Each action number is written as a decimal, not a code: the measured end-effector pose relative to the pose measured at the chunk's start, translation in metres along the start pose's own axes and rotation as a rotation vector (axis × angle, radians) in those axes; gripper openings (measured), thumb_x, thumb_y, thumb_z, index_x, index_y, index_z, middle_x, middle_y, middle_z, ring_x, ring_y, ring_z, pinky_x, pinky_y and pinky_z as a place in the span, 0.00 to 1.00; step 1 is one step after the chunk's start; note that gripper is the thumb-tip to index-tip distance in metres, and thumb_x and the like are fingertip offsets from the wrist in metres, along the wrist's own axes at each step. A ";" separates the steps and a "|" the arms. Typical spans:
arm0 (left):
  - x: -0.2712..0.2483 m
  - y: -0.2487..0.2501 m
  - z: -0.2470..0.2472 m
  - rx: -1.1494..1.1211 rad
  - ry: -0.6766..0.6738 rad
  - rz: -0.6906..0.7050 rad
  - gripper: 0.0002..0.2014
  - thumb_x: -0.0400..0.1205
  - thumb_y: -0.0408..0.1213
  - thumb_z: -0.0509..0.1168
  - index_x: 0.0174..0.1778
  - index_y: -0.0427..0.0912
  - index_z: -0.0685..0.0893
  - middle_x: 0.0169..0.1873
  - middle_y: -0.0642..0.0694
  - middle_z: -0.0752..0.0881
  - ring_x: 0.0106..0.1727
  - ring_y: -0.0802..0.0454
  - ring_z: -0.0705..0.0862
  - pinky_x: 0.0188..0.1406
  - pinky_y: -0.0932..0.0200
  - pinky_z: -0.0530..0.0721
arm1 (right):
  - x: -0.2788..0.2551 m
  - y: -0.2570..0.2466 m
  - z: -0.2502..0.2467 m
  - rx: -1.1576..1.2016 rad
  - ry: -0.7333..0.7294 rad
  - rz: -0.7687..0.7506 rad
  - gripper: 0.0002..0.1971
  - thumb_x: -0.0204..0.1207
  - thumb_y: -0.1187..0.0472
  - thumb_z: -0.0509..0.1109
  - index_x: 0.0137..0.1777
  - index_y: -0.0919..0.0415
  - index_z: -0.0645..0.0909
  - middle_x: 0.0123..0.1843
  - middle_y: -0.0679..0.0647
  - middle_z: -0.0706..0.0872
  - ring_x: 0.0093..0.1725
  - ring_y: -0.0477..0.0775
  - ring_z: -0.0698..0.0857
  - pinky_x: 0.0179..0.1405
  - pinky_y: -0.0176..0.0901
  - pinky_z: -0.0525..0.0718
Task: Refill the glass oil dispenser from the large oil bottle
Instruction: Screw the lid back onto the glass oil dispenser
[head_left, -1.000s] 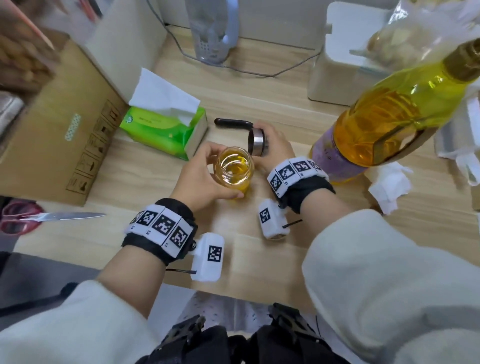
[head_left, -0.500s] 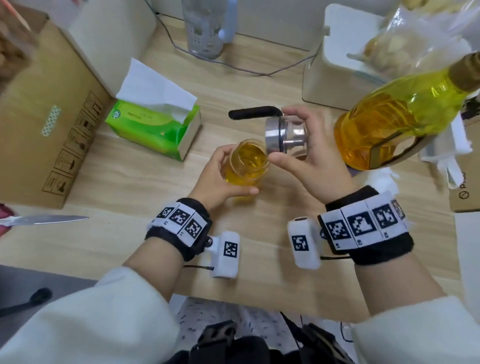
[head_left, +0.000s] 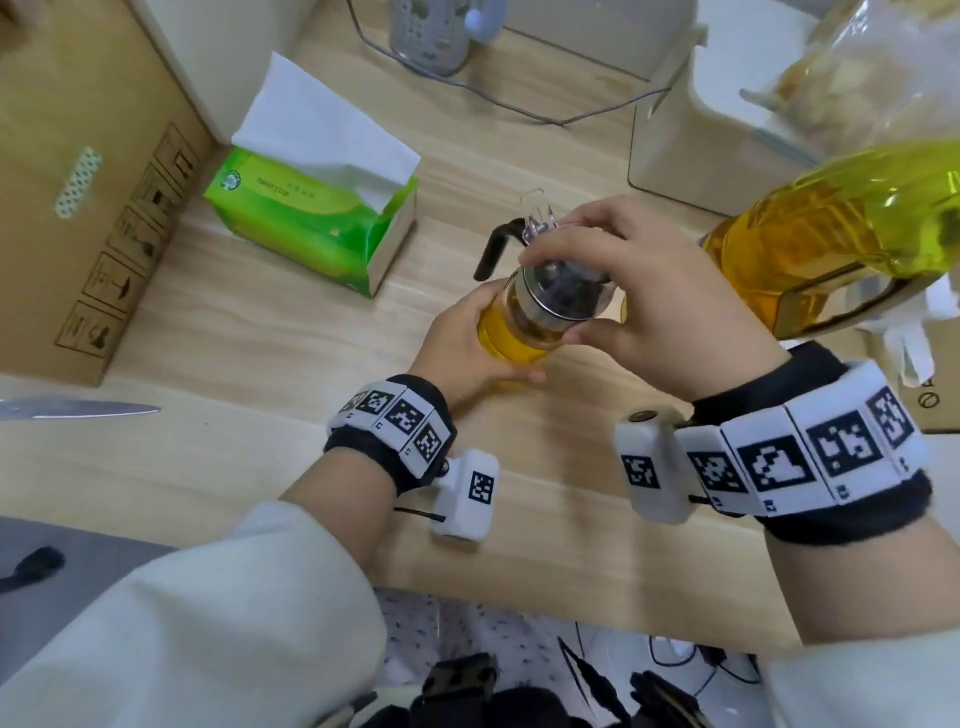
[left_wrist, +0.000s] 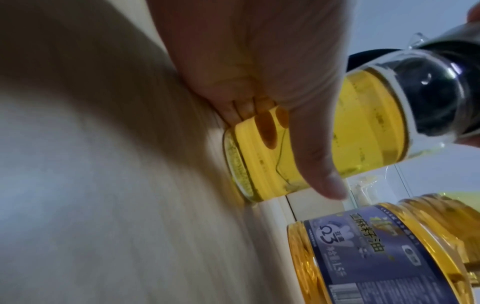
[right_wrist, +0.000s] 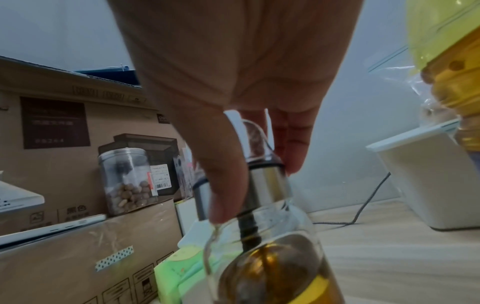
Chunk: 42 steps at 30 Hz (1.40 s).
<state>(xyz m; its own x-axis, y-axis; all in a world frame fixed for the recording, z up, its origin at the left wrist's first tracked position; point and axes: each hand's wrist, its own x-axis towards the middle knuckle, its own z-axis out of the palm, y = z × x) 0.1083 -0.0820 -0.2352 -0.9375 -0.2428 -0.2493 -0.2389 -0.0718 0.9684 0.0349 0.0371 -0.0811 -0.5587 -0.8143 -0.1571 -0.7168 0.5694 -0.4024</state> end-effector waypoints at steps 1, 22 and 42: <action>0.000 0.000 0.001 -0.001 0.013 -0.001 0.42 0.53 0.33 0.84 0.64 0.44 0.77 0.52 0.50 0.85 0.55 0.52 0.84 0.56 0.64 0.81 | -0.001 0.000 0.002 0.000 0.020 0.004 0.32 0.59 0.68 0.79 0.63 0.46 0.79 0.64 0.57 0.76 0.64 0.61 0.75 0.59 0.51 0.76; 0.002 0.011 0.008 0.008 -0.005 0.041 0.42 0.52 0.40 0.84 0.64 0.43 0.79 0.57 0.46 0.86 0.60 0.50 0.83 0.60 0.54 0.82 | -0.017 0.008 -0.006 0.083 0.153 0.002 0.36 0.56 0.70 0.81 0.64 0.45 0.78 0.63 0.55 0.77 0.62 0.41 0.71 0.58 0.20 0.68; -0.029 0.123 0.017 -0.145 -0.013 0.205 0.36 0.55 0.31 0.80 0.62 0.39 0.80 0.52 0.47 0.87 0.54 0.54 0.85 0.53 0.60 0.85 | -0.045 -0.032 -0.113 0.061 0.289 0.028 0.47 0.56 0.43 0.76 0.77 0.42 0.60 0.60 0.40 0.78 0.63 0.48 0.76 0.65 0.37 0.71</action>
<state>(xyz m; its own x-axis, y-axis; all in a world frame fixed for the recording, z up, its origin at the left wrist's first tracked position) 0.1020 -0.0670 -0.1083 -0.9661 -0.2536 -0.0472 -0.0060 -0.1608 0.9870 0.0362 0.0683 0.0407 -0.6801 -0.7276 0.0903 -0.6775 0.5765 -0.4568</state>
